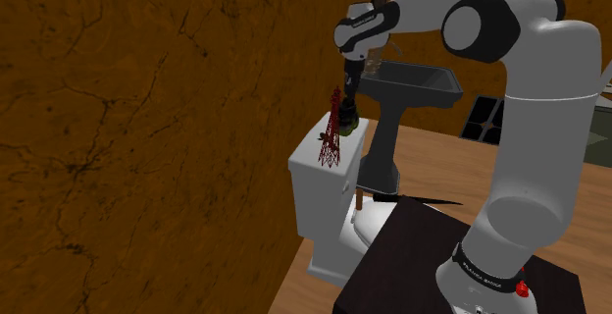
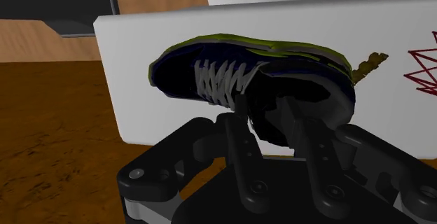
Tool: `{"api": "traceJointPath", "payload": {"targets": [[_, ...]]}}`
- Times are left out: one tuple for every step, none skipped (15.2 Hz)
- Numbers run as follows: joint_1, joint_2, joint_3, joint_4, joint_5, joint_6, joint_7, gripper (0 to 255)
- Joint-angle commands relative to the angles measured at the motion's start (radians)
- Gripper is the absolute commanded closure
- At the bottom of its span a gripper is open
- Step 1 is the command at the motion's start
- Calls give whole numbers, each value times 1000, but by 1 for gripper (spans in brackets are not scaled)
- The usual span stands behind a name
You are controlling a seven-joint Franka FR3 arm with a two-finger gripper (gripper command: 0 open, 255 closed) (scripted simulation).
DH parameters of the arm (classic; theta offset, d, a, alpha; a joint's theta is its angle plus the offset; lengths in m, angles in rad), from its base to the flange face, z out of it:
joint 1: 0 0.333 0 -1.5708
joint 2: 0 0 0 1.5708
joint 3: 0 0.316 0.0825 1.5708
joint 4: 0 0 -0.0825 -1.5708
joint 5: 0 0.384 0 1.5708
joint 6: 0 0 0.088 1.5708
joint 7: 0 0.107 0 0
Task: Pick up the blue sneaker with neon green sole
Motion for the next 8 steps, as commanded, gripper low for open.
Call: {"api": "traceJointPath", "payload": {"targets": [[-1,-9,-2,17,-3,-24,-1,255],[-1,-11,-2,28,-4,-36,-2,255],[-1,-14,-3,38,-4,-49,-2,255],[-1,-16,-3,49,-5,-61,-2,255],[-1,-17,-4,60,-6,-74,-3,255],[-1,-19,-4,71,-6,-87,-3,255],[-1,-19,-4,73,-6,-89,-3,255],[-1,-19,-4,73,-6,-89,-3,255]]}}
